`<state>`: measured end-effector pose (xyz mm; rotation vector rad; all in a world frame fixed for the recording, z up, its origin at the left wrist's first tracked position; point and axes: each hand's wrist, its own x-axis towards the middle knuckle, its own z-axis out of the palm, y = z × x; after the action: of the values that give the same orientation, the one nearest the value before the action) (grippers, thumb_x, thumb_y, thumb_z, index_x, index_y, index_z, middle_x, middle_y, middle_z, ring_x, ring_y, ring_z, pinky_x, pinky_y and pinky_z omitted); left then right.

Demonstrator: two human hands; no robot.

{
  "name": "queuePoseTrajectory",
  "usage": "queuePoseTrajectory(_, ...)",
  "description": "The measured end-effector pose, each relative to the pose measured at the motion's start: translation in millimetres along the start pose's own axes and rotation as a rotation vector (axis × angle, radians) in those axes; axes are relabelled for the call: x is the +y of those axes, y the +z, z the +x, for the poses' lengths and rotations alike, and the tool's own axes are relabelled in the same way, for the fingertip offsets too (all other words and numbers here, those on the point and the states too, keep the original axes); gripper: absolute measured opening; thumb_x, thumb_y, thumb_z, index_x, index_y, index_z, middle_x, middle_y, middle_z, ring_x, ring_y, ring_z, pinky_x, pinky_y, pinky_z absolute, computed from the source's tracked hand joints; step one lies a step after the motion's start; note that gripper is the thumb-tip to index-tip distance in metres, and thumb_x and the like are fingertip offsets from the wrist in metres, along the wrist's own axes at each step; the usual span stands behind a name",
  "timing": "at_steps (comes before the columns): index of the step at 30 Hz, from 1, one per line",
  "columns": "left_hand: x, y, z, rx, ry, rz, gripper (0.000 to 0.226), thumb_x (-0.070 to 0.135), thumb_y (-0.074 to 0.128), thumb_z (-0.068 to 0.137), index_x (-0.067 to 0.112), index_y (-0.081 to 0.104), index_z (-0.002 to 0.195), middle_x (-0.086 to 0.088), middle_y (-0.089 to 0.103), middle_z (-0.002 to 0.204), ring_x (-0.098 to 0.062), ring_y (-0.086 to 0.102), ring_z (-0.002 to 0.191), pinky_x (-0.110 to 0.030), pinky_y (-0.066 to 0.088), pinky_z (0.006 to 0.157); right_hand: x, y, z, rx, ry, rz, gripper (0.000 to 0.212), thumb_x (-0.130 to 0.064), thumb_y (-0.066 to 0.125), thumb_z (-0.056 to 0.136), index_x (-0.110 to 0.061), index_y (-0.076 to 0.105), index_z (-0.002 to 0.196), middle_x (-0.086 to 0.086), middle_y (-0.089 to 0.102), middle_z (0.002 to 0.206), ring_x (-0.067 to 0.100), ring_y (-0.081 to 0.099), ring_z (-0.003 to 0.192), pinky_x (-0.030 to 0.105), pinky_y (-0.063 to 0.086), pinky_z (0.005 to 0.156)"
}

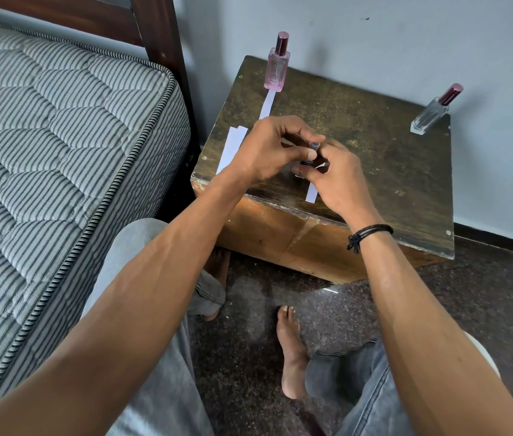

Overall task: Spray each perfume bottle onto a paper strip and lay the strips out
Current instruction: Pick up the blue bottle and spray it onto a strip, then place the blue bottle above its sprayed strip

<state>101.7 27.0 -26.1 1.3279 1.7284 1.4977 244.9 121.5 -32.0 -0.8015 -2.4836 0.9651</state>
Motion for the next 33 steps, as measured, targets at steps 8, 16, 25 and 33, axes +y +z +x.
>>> queuePoseTrajectory(8, -1.3, -0.4, -0.4, -0.006, 0.011, 0.036, 0.019, 0.008, 0.080, 0.082, 0.014, 0.075, 0.099, 0.001, 0.073, 0.100, -0.013, 0.070, 0.099, -0.034, 0.055, 0.095, -3.2, -1.4, -2.1, -0.015, 0.022, 0.005, 0.030, -0.025, 0.081, 0.087, -0.007, 0.072, 0.110, 0.000, 0.065, 0.112, 0.017, 0.064, 0.099, 0.033, 0.053, 0.087)
queuePoseTrajectory(16, 0.3, -3.1, 2.3, 0.026, 0.024, 0.071, 0.021, 0.007, 0.081, 0.080, 0.017, 0.076, 0.098, -0.001, 0.075, 0.100, -0.016, 0.071, 0.093, -0.038, 0.057, 0.091, 10.2, -42.9, 8.4, -0.091, 0.123, -0.018, 0.042, -0.016, 0.081, 0.087, -0.019, 0.069, 0.127, -0.004, 0.062, 0.114, 0.008, 0.066, 0.100, 0.010, 0.049, 0.088)
queuePoseTrajectory(25, 5.1, -13.6, 4.6, 0.100, -0.052, 0.155, 0.024, 0.005, 0.079, 0.081, 0.013, 0.078, 0.103, 0.005, 0.073, 0.096, -0.005, 0.069, 0.091, -0.019, 0.054, 0.087, 29.4, -28.0, 7.7, 0.066, 0.215, -0.140, 0.026, -0.025, 0.069, 0.097, -0.021, 0.072, 0.123, -0.002, 0.067, 0.111, 0.011, 0.061, 0.097, 0.025, 0.047, 0.088)
queuePoseTrajectory(33, 11.1, -25.9, 5.0, 0.095, -0.092, 0.201, 0.024, 0.008, 0.080, 0.081, 0.024, 0.077, 0.099, 0.008, 0.074, 0.096, -0.002, 0.070, 0.089, -0.023, 0.056, 0.089, 36.8, -9.4, 15.2, 0.110, 0.203, -0.159, 0.022, -0.029, 0.068, 0.096, -0.026, 0.072, 0.118, 0.001, 0.063, 0.090, 0.010, 0.053, 0.093, 0.031, 0.043, 0.082)
